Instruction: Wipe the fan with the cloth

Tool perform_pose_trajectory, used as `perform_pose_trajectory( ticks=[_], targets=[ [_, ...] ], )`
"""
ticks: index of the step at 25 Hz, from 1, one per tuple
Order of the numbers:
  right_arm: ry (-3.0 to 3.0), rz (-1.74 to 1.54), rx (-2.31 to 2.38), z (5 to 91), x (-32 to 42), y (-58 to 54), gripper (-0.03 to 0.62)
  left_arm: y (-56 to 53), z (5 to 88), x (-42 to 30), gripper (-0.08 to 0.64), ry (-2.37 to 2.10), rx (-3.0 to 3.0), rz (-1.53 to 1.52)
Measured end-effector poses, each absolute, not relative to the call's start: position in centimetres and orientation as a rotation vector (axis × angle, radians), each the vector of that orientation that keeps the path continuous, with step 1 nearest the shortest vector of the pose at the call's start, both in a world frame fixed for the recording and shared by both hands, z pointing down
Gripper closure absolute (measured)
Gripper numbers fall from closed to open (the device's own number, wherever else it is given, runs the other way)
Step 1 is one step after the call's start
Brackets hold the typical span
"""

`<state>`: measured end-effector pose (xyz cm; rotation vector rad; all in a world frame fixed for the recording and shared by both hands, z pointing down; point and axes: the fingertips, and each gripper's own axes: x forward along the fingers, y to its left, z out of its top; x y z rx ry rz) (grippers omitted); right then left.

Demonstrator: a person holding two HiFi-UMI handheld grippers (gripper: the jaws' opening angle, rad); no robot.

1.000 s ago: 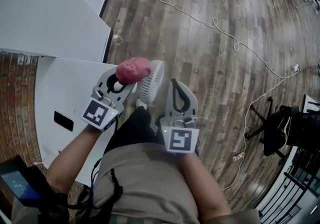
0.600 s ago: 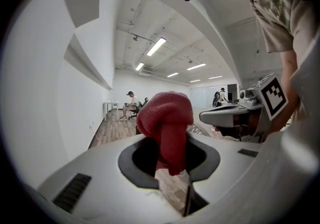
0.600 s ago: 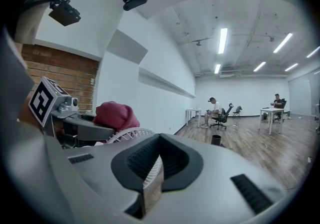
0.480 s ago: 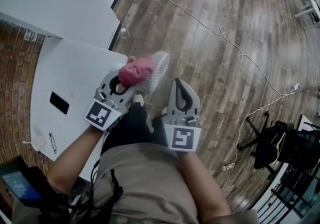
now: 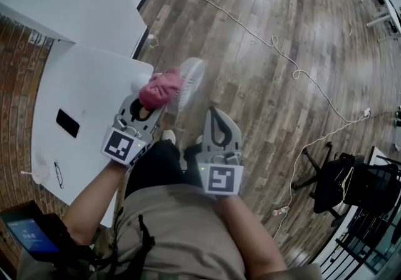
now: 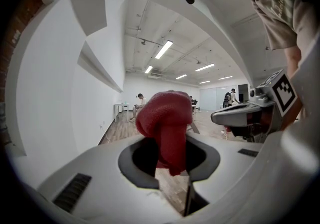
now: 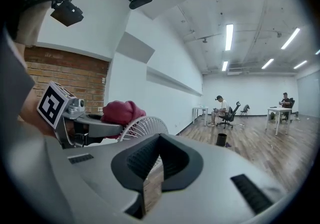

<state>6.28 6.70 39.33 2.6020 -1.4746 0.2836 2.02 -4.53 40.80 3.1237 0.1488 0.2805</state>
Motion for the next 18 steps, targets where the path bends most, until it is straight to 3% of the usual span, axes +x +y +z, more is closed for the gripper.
perform_pose_trajectory(
  ticks=[18],
  targets=[
    [-1.3,0.231,2.671,36.9,6.2,6.3,0.594,-2.6,42.3,1.0,0.468,0.341,3.093,0.384]
  ],
)
